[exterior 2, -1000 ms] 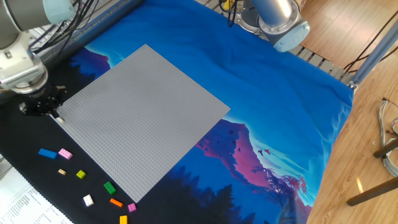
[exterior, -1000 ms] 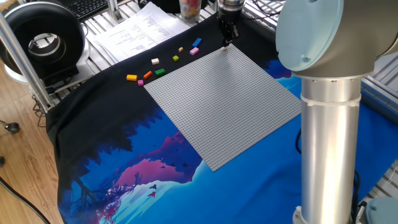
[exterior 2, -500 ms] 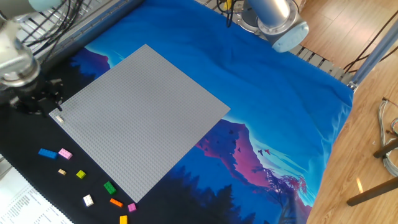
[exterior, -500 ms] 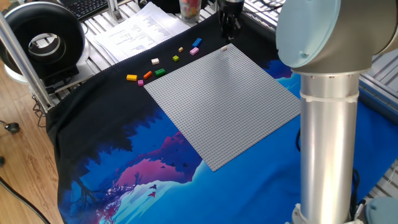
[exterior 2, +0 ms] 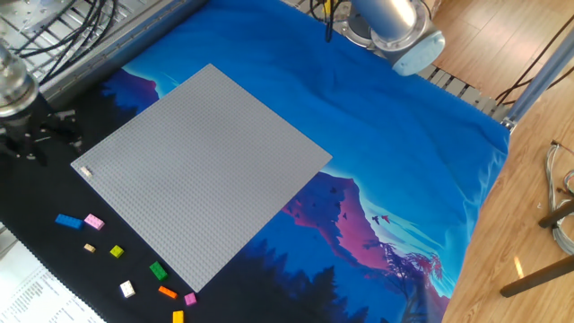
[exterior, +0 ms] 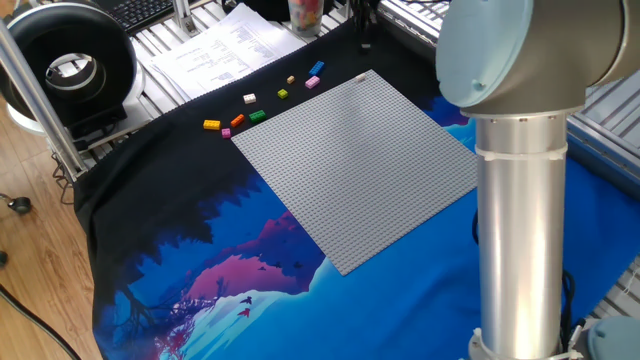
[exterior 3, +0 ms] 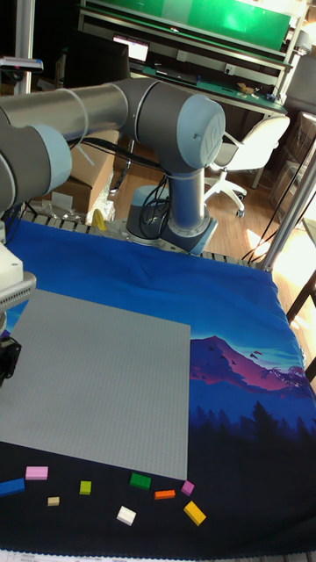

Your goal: Build with small Lego blocks

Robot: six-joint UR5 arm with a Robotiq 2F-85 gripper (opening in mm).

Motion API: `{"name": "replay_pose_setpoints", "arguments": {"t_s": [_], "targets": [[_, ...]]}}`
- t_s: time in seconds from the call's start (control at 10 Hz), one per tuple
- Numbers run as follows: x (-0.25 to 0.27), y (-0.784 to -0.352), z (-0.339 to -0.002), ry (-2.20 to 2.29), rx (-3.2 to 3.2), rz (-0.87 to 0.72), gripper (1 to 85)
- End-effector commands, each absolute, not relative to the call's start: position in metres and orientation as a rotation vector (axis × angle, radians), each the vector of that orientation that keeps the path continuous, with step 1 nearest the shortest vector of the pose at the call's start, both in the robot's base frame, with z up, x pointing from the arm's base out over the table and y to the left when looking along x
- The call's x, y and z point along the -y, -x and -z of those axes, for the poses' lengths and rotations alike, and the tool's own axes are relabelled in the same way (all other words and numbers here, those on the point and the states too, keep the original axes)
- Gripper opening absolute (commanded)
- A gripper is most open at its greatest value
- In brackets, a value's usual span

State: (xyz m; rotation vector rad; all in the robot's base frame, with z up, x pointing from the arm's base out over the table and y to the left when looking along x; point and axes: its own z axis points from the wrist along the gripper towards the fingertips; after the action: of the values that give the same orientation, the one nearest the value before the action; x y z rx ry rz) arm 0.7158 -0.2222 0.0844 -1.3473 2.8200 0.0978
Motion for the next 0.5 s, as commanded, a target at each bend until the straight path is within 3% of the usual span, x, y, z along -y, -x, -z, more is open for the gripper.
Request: {"name": "replay_pose_setpoints", "arguments": {"t_s": [0.0, 0.2, 0.4], "targets": [[0.207, -0.714, -0.108, 1.144, -2.946, -0.104, 7.3], [0.182, -0.704, -0.117, 0.975, -3.012, -0.221, 2.3], [0.189, -0.700, -0.116, 0.824, -3.066, -0.126, 2.0]]}}
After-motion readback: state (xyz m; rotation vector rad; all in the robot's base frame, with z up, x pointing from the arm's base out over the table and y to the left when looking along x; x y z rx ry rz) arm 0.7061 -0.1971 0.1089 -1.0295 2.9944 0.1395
